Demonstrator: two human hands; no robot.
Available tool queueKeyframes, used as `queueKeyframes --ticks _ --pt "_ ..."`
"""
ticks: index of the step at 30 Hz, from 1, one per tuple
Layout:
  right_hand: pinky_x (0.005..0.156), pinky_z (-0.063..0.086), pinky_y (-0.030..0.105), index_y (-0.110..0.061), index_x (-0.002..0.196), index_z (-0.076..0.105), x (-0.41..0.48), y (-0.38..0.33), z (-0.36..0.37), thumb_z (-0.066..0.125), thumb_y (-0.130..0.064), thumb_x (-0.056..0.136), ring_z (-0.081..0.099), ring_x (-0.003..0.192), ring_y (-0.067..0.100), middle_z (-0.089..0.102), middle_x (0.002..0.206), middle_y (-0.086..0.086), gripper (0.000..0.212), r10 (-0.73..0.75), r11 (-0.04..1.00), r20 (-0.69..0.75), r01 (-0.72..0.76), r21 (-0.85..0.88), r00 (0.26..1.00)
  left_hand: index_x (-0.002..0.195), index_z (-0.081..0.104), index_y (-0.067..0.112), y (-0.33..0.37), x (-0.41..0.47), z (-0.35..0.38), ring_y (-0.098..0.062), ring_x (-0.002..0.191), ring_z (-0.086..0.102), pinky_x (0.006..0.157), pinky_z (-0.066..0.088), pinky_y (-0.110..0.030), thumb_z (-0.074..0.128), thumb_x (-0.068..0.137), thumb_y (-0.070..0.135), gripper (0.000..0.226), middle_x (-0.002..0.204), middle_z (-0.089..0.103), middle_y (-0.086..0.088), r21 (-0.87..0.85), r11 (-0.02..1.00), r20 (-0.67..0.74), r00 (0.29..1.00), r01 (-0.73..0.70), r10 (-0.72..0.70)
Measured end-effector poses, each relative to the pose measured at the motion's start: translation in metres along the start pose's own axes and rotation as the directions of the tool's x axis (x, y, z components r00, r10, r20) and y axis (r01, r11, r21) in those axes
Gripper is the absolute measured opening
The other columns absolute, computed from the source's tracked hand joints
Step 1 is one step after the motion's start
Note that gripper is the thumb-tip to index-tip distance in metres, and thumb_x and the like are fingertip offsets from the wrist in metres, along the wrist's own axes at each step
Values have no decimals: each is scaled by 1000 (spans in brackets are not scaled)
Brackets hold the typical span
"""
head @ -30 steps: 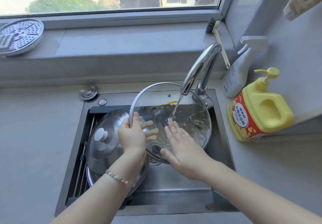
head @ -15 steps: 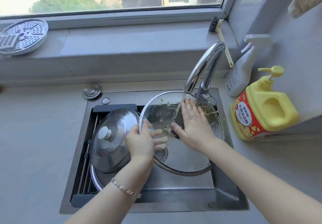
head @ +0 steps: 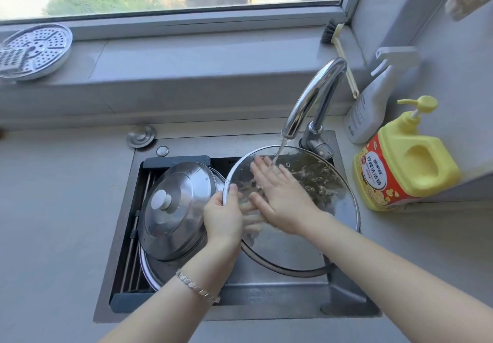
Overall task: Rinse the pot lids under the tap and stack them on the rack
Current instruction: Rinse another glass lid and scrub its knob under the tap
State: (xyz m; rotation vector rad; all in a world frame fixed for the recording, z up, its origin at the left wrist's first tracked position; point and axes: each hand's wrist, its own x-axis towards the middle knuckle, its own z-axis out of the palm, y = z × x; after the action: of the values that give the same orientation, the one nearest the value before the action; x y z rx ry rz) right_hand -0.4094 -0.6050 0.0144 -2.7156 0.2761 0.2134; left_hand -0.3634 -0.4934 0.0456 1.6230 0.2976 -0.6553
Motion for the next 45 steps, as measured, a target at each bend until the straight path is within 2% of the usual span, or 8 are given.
queueKeyframes --ticks 6,15,21,26,29,34,43,45 --pt "115 -10 28 -14 149 -7 9 -9 5 -2 -64 79 -13 144 14 -14 157 5 86 37 999 34 -37 -8 999 81 52 4 4 -4 -6 -23 44 65 39 53 -31 46 98 24 27 70 66 -22 25 1000 18 1000 6 -6" --pt "116 -6 33 -10 149 -6 -9 17 7 22 -50 97 -9 145 19 -13 157 7 72 462 886 -18 -461 53 887 84 45 8 23 11 -18 -19 34 59 31 44 -25 45 98 24 22 71 63 -19 1 997 -44 996 -81 81" --pt "114 -11 29 -12 149 -1 12 -10 1 19 -46 95 -11 145 15 -9 158 5 67 238 965 -124 -220 144 963 77 49 9 4 -3 -4 -21 38 62 33 48 -27 47 97 19 23 71 64 -21 -20 1000 29 999 -14 15" --pt "116 -4 27 -15 149 11 6 -21 8 2 -55 79 0 146 13 6 158 0 81 -101 989 -31 104 107 994 63 47 12 -4 6 -9 -29 62 59 60 56 -47 53 94 17 32 62 55 -13 53 997 -59 996 -58 61" --pt "116 -2 30 -20 150 10 7 1 6 5 -60 83 0 146 12 6 158 -4 77 47 997 -55 -44 60 997 76 47 8 -3 2 -12 -28 40 62 36 52 -34 47 97 18 24 68 62 -21 14 1000 25 999 23 -23" --pt "117 4 33 -12 148 17 5 0 2 32 -47 96 6 145 17 14 157 3 65 317 944 -161 -295 145 935 81 48 6 0 -3 -6 -25 37 61 33 47 -27 45 98 18 21 70 62 -24 21 1000 77 997 -2 0" --pt "115 9 31 -13 146 25 9 -2 -1 33 -40 96 19 141 21 26 150 5 57 247 963 -207 -215 165 947 84 47 4 1 -2 -2 -25 36 61 32 47 -26 45 98 16 18 67 61 -24 37 999 99 995 -1 -3" --pt "115 17 36 -7 144 31 8 -14 1 23 -44 91 27 139 26 31 149 8 64 120 984 -192 -92 153 974 80 48 4 -1 -3 -2 -24 36 61 31 46 -27 47 97 14 20 64 61 -22 29 999 82 996 -20 18"
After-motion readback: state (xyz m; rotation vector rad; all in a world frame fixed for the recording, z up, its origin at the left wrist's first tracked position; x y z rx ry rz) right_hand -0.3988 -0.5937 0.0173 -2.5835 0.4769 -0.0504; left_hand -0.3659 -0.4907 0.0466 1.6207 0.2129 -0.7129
